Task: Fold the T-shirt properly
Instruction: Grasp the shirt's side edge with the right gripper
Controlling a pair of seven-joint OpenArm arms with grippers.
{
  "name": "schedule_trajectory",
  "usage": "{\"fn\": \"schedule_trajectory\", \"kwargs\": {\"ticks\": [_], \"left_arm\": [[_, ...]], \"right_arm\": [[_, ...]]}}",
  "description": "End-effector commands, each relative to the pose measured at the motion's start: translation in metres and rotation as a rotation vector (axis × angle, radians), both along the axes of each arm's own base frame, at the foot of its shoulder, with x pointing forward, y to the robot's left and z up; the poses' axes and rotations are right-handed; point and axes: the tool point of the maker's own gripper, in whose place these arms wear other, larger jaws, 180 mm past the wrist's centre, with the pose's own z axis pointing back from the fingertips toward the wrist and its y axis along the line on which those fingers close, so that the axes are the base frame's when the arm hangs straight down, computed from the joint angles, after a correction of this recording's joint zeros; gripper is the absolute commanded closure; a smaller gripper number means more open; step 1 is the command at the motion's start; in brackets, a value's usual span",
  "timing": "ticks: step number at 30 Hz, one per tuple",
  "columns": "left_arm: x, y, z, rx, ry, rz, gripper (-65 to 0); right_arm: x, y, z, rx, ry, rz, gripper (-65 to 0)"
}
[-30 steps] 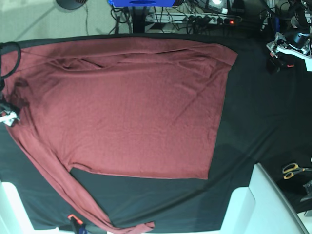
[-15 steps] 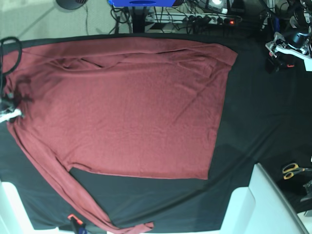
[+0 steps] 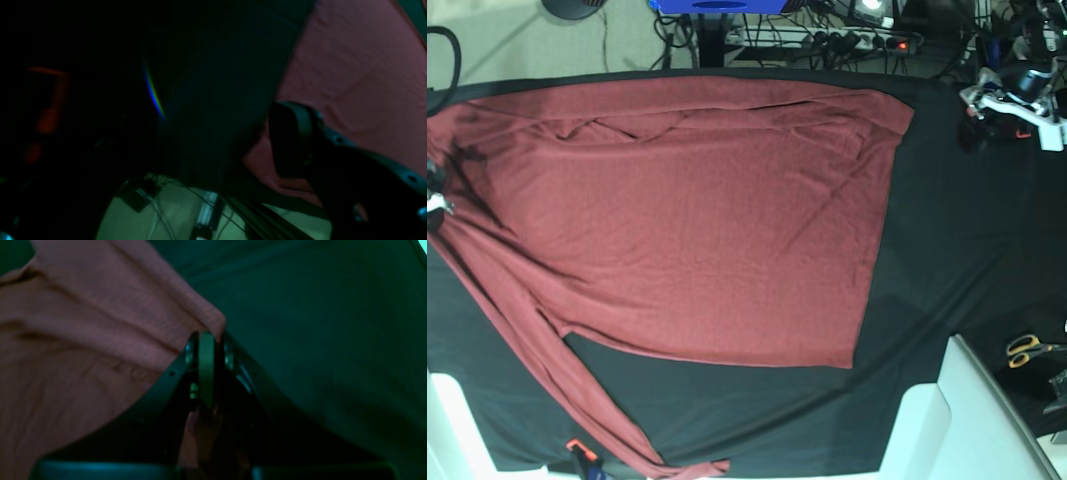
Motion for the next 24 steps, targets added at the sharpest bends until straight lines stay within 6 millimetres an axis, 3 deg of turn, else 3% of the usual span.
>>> {"fn": "schedule_trajectory", "kwargs": {"ticks": [1,4,12,15,20,22,24], "left_arm": [[0.005,0.001,0.009,0.011,-0.031,-0.012,-50.4],[0.014,-0.007,0.008,-0.003,-0.045,-0.032,-50.4],[0.017,-0.006,0.007,-0.010,-0.049,-0.023,-50.4],[0.016,-0.005,0.003,-0.016,-0.041,-0.017,-50.4],[0.015,-0.003,0.003,-0.014,-0.040,-0.013,-50.4],[0.015,-0.002,0.004,-0.012,-0.041,-0.012,-50.4],[0.014,-0.002,0.004,-0.011,-0.039,-0.011,-50.4]], "right_arm": [[0.008,-0.007,0.018,-0.012,-0.053,-0.005,0.0],[-0.004,-0.005,0.018,0.010,-0.040,-0.024,0.0],[-0.024,0.007,0.003,0.049,0.055,-0.007,-1.2],[-0.020,0.013,0.010,0.055,0.070,0.024,-11.1],[0.004,0.027,0.041,0.021,-0.006,0.091,-31.8],[0.018,0.028,0.050,0.021,-0.024,0.101,-36.3],[0.037,0.025,0.059,0.024,-0.028,0.099,-36.5]]}}
